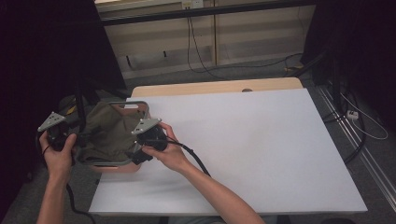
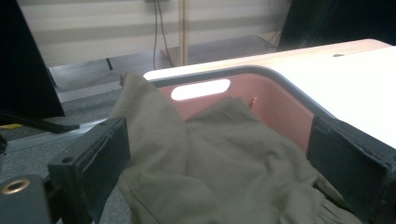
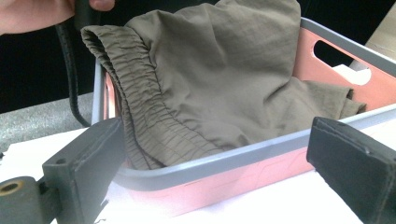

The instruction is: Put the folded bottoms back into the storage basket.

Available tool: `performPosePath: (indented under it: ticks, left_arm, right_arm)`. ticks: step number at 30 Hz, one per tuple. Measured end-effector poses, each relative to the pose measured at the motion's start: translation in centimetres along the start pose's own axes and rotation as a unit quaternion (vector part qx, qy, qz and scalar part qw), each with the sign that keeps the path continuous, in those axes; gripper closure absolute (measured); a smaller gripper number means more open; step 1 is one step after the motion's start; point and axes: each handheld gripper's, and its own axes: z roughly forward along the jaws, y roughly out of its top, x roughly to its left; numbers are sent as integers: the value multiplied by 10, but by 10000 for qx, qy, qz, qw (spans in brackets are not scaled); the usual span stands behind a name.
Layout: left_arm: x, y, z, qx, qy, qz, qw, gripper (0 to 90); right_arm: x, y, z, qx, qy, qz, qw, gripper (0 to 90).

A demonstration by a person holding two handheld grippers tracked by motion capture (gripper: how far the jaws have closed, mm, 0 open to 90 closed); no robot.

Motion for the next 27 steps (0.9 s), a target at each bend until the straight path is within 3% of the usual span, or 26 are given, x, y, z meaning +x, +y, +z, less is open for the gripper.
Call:
performPosePath:
  ticks: [3, 7, 13, 14, 18, 20, 23, 27]
  left_arm:
    - [-4, -3, -5, 43, 47, 117, 9999, 64]
    - [-9, -7, -11, 30, 101, 24, 9999, 64]
    - [-18, -10, -17, -54, 98, 111, 9999, 65]
    - [-21, -11, -20, -124, -9, 84, 9999, 68]
    - [-30, -11, -24, -135, -38, 181, 9997, 69]
    - [-37, -13, -28, -156, -80, 96, 9998, 70]
    - [-43, -14, -31, -121, 2, 64, 9999, 69]
    - [-56, -17, -36, -114, -50, 210, 9997, 69]
  right_arm:
    - [0, -1, -3, -15, -50, -28, 10000, 47]
    - [-1, -5, -7, -22, -53, -33, 10000, 49]
    - [-1, -10, -13, -55, -75, -12, 10000, 49]
    - [-1, -11, -16, -64, -70, -10, 10000, 51]
    - [0, -14, -21, -112, -73, 17, 9999, 54]
    - [0, -15, -24, -131, -67, 13, 9999, 54]
    - [0, -17, -26, -148, -63, 26, 9999, 54]
    - [2, -21, -30, -104, -107, -24, 9999, 55]
